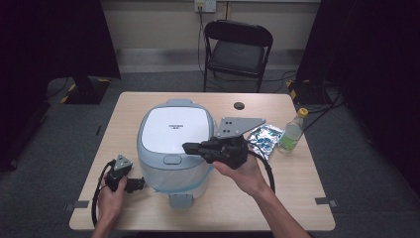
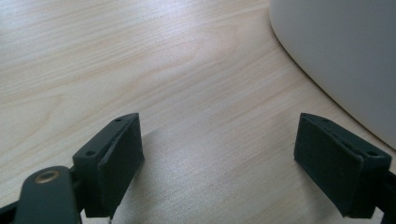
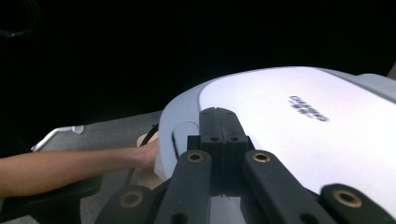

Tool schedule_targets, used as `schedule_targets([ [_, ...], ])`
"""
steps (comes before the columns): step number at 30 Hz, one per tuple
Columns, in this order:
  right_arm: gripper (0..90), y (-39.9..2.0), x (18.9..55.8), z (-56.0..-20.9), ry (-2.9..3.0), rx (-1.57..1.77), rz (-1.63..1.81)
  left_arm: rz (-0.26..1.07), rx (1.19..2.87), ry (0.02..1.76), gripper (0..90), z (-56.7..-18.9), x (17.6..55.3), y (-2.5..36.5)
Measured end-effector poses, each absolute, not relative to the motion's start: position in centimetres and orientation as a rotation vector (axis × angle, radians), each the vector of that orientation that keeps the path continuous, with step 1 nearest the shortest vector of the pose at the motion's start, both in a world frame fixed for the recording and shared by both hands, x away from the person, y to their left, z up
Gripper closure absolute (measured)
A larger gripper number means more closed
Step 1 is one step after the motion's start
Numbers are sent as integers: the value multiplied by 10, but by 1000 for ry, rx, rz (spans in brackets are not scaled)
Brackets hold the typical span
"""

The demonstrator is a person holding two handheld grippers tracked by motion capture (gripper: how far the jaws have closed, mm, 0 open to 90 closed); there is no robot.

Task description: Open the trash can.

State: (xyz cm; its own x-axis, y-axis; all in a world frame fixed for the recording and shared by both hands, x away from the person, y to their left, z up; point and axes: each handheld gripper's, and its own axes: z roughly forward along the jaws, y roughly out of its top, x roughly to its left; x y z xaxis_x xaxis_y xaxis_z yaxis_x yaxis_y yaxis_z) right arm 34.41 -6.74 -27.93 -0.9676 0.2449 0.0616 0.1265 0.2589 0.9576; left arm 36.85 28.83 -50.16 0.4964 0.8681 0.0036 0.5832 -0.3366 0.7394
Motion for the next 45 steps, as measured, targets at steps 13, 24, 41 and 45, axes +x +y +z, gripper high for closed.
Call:
schedule_targets([
  [13,900,-38,337,-285,2497,273,1700,528,2052,1184,149,-502,368,289],
  [24,900,-38,330,-287,2513,245,1690,528,2053,1183,150,-502,369,289],
  [41,689,-82,345,-293,2386,404,1794,527,2053,1182,150,-502,368,289],
  [45,567,-96,348,-296,2362,466,1787,527,2054,1181,150,-502,368,289],
])
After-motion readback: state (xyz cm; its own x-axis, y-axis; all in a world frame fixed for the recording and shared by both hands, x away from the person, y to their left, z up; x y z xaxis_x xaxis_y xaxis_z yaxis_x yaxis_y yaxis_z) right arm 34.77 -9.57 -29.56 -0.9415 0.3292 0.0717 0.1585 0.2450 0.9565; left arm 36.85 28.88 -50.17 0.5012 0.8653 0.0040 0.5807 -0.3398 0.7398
